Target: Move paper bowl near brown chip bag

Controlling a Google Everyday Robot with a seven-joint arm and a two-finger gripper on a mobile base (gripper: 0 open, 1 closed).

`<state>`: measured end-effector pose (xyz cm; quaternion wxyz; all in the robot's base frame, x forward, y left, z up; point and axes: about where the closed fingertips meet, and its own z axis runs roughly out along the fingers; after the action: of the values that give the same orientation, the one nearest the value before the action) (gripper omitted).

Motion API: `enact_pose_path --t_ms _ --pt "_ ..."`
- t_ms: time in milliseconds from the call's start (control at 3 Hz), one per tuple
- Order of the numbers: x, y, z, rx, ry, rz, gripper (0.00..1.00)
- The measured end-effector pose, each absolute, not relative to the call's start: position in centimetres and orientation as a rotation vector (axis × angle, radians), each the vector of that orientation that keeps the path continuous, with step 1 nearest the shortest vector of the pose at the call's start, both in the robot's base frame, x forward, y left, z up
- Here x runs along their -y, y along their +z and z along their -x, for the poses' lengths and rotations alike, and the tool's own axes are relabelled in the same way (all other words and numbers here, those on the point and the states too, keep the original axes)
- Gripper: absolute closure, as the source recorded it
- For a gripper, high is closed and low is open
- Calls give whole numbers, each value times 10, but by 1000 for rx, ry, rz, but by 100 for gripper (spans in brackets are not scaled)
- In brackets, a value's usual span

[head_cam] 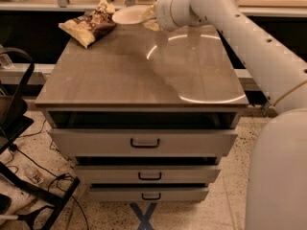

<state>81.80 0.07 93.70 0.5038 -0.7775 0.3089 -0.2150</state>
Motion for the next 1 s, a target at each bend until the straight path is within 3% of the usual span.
enact_pose_path --t_ms 1000 --pt "-49 881 -834 -770 -488 1907 97"
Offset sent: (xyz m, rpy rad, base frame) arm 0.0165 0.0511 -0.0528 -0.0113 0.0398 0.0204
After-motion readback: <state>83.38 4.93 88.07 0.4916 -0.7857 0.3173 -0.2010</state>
